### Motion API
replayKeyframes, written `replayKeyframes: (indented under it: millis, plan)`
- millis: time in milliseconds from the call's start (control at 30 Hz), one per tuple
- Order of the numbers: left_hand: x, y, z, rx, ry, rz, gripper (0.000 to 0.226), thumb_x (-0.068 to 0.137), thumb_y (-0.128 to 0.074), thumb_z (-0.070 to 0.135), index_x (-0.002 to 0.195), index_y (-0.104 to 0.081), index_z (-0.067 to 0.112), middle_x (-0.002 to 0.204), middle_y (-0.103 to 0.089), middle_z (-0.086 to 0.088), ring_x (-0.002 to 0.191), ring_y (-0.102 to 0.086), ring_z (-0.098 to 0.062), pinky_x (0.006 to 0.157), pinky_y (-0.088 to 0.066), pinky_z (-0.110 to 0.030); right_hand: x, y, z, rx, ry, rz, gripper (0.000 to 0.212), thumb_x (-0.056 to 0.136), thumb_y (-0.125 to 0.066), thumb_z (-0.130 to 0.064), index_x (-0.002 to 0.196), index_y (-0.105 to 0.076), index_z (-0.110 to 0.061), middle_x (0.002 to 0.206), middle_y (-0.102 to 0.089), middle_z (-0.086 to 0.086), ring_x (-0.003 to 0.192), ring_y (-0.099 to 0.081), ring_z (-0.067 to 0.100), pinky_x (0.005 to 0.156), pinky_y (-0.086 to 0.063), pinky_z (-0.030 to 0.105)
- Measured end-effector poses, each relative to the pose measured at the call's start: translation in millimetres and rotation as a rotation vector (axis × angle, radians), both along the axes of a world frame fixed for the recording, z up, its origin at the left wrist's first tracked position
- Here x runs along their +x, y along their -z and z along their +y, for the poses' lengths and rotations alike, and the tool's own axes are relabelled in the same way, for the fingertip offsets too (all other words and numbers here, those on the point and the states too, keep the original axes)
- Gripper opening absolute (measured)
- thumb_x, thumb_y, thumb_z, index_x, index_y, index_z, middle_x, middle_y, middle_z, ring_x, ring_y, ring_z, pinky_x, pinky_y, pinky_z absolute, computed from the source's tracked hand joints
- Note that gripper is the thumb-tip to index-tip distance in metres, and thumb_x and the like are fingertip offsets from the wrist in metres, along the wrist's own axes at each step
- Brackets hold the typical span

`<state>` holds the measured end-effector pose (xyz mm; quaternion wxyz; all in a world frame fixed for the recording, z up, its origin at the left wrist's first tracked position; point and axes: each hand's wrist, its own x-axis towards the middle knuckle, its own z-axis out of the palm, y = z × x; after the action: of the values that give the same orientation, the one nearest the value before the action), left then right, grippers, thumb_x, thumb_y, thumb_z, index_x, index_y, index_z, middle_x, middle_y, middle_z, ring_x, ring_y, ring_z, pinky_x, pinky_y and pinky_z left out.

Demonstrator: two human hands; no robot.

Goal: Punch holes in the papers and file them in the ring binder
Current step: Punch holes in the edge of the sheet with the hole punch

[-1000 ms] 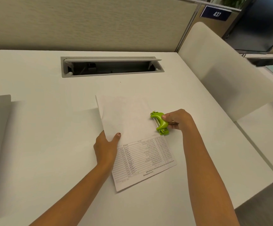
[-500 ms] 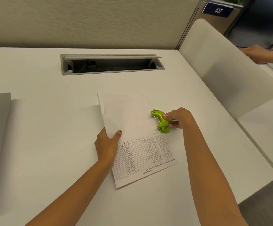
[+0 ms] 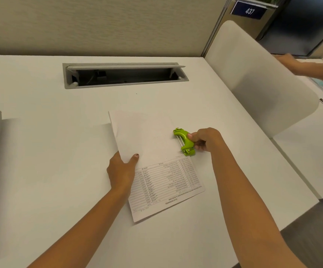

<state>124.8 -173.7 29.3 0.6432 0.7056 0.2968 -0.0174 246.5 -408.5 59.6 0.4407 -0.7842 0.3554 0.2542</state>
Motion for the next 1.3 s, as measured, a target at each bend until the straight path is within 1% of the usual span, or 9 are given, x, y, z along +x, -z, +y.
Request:
replayKeyframes:
  millis: [267, 400, 467, 567, 667, 833, 967, 1133, 1300]
  plan:
    - [-0.9, 0.2, -0.6, 0.006, -0.003, 0.000, 0.030, 0.088, -0.065, 0.023, 0.115, -0.062, 0.014, 0.107, -0.067, -0.004, 0.094, -0.061, -0.023, 0.085, -0.049, -0.033, 5.4, 0.1, -0.2, -0.036, -0.039, 0.062, 0.022, 0.091, -0.063, -0.021, 0.076, -0.053, -0.009, 0.074, -0.050, 0.007, 0.061, -0.045, 0.014, 0.063, -0.043, 0.023]
    - [-1.0, -0.8, -1.4, 0.019, 0.000, 0.000, 0.031, 0.088, -0.065, 0.023, 0.117, -0.061, 0.013, 0.110, -0.067, -0.005, 0.100, -0.061, -0.025, 0.090, -0.049, -0.036, 7.4, 1.5, -1.5, -0.048, -0.049, 0.073, 0.021, 0.089, -0.065, -0.024, 0.076, -0.055, -0.011, 0.074, -0.051, 0.006, 0.062, -0.046, 0.013, 0.070, -0.043, 0.023]
    - [-1.2, -1.0, -1.3, 0.027, 0.000, -0.001, 0.031, 0.088, -0.065, 0.023, 0.117, -0.061, 0.013, 0.111, -0.067, -0.005, 0.099, -0.060, -0.024, 0.092, -0.049, -0.037, 8.1, 7.9, -1.0, -0.093, -0.061, 0.065, 0.019, 0.086, -0.069, -0.026, 0.080, -0.060, -0.010, 0.070, -0.053, 0.006, 0.058, -0.048, 0.014, 0.075, -0.045, 0.025]
    - [-1.5, -0.7, -0.2, 0.015, 0.002, 0.000, 0.030, 0.088, -0.065, 0.023, 0.116, -0.062, 0.013, 0.110, -0.068, -0.005, 0.099, -0.061, -0.024, 0.092, -0.050, -0.038, 10.5, 21.7, -2.2, -0.205, -0.098, 0.016, 0.024, 0.080, -0.075, -0.033, 0.086, -0.063, -0.013, 0.061, -0.056, 0.005, 0.050, -0.050, 0.015, 0.073, -0.050, 0.028]
    - [-1.6, -0.1, -0.5, 0.038, 0.014, 0.006, 0.029, 0.087, -0.065, 0.025, 0.114, -0.063, 0.015, 0.109, -0.068, -0.003, 0.102, -0.063, -0.026, 0.094, -0.050, -0.042, 12.3, 26.0, -3.6, -0.223, -0.142, 0.036, 0.028, 0.081, -0.072, -0.039, 0.088, -0.063, -0.014, 0.063, -0.056, 0.005, 0.057, -0.052, 0.015, 0.085, -0.051, 0.029]
    - [-0.6, 2.3, -0.3, 0.021, 0.011, 0.012, 0.028, 0.087, -0.066, 0.025, 0.114, -0.063, 0.016, 0.107, -0.069, -0.002, 0.100, -0.063, -0.024, 0.093, -0.051, -0.043, 15.8, 23.2, -4.4, -0.220, -0.147, 0.033, 0.026, 0.083, -0.070, -0.037, 0.090, -0.061, -0.014, 0.067, -0.058, 0.005, 0.058, -0.050, 0.015, 0.091, -0.050, 0.029]
    - [0.1, 3.1, 1.0, 0.013, 0.008, 0.012, 0.027, 0.087, -0.066, 0.024, 0.113, -0.063, 0.016, 0.105, -0.068, -0.001, 0.099, -0.063, -0.024, 0.093, -0.051, -0.040, 15.7, 20.0, -3.3, -0.184, -0.152, 0.060, 0.025, 0.086, -0.068, -0.036, 0.094, -0.059, -0.014, 0.073, -0.058, 0.006, 0.059, -0.049, 0.013, 0.094, -0.048, 0.029]
    - [0.3, 2.0, 4.3, -0.031, 0.006, 0.030, 0.025, 0.087, -0.066, 0.023, 0.111, -0.063, 0.016, 0.106, -0.068, -0.001, 0.097, -0.062, -0.023, 0.088, -0.050, -0.035, 9.0, 3.7, -0.1, -0.073, -0.070, 0.079, 0.016, 0.088, -0.066, -0.026, 0.094, -0.059, -0.013, 0.072, -0.054, 0.004, 0.061, -0.048, 0.011, 0.082, -0.049, 0.022]
    - [-2.2, 1.9, 6.1, -0.063, 0.013, 0.030, 0.024, 0.087, -0.067, 0.022, 0.110, -0.064, 0.015, 0.106, -0.069, -0.002, 0.096, -0.064, -0.024, 0.087, -0.051, -0.035, -0.5, -15.4, -2.1, 0.193, 0.085, 0.032, 0.013, 0.086, -0.067, -0.014, 0.088, -0.059, -0.003, 0.076, -0.054, 0.008, 0.072, -0.055, 0.013, 0.092, -0.053, 0.035]
